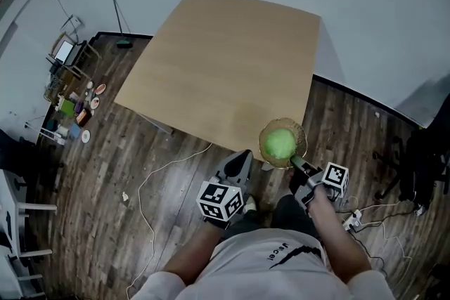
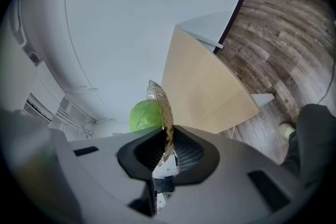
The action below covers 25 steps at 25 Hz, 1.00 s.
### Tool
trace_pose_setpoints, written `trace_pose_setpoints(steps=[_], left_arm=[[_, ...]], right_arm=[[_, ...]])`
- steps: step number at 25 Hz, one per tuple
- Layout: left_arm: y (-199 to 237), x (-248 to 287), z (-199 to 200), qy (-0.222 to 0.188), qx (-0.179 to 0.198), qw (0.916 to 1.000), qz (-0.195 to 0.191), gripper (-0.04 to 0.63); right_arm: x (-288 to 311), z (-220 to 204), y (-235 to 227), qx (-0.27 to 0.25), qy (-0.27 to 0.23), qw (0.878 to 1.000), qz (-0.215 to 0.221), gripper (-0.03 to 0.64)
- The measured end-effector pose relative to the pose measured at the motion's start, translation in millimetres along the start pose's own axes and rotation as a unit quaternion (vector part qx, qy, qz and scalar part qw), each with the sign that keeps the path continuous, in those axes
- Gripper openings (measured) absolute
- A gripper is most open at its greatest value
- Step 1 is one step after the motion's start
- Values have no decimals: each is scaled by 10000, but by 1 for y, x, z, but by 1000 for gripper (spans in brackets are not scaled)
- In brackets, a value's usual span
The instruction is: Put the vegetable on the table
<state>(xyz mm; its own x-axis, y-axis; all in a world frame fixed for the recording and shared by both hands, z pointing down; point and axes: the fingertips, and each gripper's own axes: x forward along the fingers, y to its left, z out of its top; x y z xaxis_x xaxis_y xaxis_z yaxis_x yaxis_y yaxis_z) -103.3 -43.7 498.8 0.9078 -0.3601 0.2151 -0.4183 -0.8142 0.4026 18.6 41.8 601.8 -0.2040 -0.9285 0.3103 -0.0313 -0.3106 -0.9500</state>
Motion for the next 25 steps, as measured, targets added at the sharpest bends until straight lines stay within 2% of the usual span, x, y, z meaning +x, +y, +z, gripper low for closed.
trace_pose_setpoints(steps=[5, 12, 17, 25], left_arm=[[16, 13, 8, -13, -25, 10000, -12, 13], [44, 53, 14, -10, -100, 9997, 219, 14], [65, 88, 22, -23, -229, 9984, 508, 13], [96, 153, 34, -75, -305, 9925, 1179, 14]], right_arm=[[28, 11, 1, -32, 57, 10000, -49, 44], [75, 42, -8, -91, 431, 9989, -155, 45], [110, 70, -18, -165, 870, 9957, -276, 46], [169, 124, -43, -329, 1618, 9847, -558, 49]])
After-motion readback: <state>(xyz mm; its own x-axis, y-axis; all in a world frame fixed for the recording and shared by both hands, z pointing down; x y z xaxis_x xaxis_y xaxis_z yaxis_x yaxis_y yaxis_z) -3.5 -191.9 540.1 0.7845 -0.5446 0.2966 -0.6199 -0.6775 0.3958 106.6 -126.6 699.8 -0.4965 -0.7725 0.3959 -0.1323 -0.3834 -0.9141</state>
